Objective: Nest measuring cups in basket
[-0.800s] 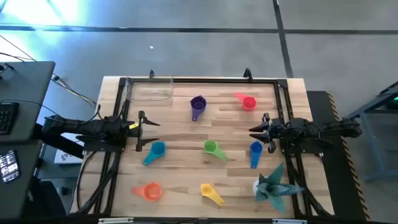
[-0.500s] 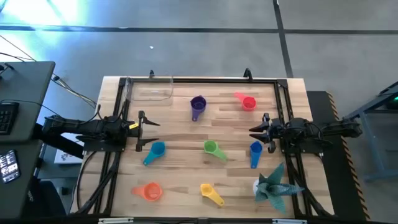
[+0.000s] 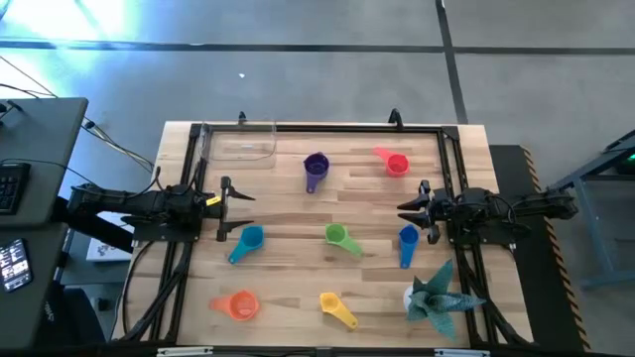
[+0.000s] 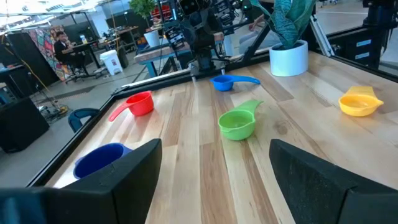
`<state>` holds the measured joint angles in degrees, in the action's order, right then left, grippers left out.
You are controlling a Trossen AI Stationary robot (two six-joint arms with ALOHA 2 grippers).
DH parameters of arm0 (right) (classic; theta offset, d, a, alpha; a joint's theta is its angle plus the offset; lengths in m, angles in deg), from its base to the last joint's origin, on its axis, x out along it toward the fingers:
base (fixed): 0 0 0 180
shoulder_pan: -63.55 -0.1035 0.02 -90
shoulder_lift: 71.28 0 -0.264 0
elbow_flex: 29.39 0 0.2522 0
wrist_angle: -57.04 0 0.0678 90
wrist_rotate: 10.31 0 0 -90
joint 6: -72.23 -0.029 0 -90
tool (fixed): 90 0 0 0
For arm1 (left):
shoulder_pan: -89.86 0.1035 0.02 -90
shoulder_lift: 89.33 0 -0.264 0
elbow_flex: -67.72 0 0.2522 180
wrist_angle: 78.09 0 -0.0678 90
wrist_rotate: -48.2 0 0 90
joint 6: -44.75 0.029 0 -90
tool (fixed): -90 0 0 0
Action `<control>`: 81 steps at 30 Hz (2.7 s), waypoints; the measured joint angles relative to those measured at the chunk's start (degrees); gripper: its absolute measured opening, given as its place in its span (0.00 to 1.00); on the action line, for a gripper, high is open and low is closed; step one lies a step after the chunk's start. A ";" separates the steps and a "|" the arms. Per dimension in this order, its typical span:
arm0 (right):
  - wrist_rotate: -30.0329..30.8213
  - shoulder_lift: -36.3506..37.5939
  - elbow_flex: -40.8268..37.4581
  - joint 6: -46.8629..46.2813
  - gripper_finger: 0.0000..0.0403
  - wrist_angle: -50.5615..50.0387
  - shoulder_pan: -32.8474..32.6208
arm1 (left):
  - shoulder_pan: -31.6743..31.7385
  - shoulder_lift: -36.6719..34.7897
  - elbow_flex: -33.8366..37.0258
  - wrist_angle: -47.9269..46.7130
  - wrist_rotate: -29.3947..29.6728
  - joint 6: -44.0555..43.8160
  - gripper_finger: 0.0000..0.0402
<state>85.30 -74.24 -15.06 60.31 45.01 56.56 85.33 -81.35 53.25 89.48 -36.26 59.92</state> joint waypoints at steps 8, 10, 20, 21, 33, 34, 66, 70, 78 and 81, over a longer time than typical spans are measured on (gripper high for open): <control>0.00 -0.02 -0.01 0.00 0.25 0.01 -0.01 | 0.00 -0.01 -0.01 -0.01 0.00 -0.02 0.71; 0.00 -0.02 -0.01 0.00 0.25 -0.01 -0.01 | 0.00 -0.01 0.00 0.01 0.00 0.00 0.71; 0.00 -0.02 0.01 -0.02 0.25 -0.01 -0.01 | -0.01 -0.01 0.00 0.01 0.00 0.01 0.71; 0.02 0.00 -0.01 0.00 0.25 -0.01 -0.01 | -0.01 0.00 0.00 0.00 0.00 -0.02 0.71; 0.02 0.00 -0.01 0.00 0.25 0.00 -0.01 | -0.02 -0.01 0.00 0.01 0.00 0.00 0.71; 0.00 -0.01 0.00 0.00 0.25 0.01 0.01 | 0.00 0.01 0.00 -0.01 0.00 -0.02 0.71; 0.00 0.00 0.01 0.00 0.25 0.01 0.00 | 0.02 -0.01 0.00 0.42 1.22 -12.89 0.71; 0.00 -0.01 0.00 0.00 0.25 0.00 0.01 | 0.02 -0.01 0.00 2.01 1.13 -21.19 0.71; 0.00 0.00 0.00 -0.02 0.25 -0.01 0.01 | 0.02 -0.01 0.00 8.23 1.67 -35.22 0.71; 0.00 0.00 0.01 -0.02 0.25 -0.01 -0.01 | 0.02 -0.01 -0.01 12.59 1.70 -38.98 0.71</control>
<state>85.30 -74.24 -15.05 60.29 45.00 56.55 85.35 -81.36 53.24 102.07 -34.55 20.95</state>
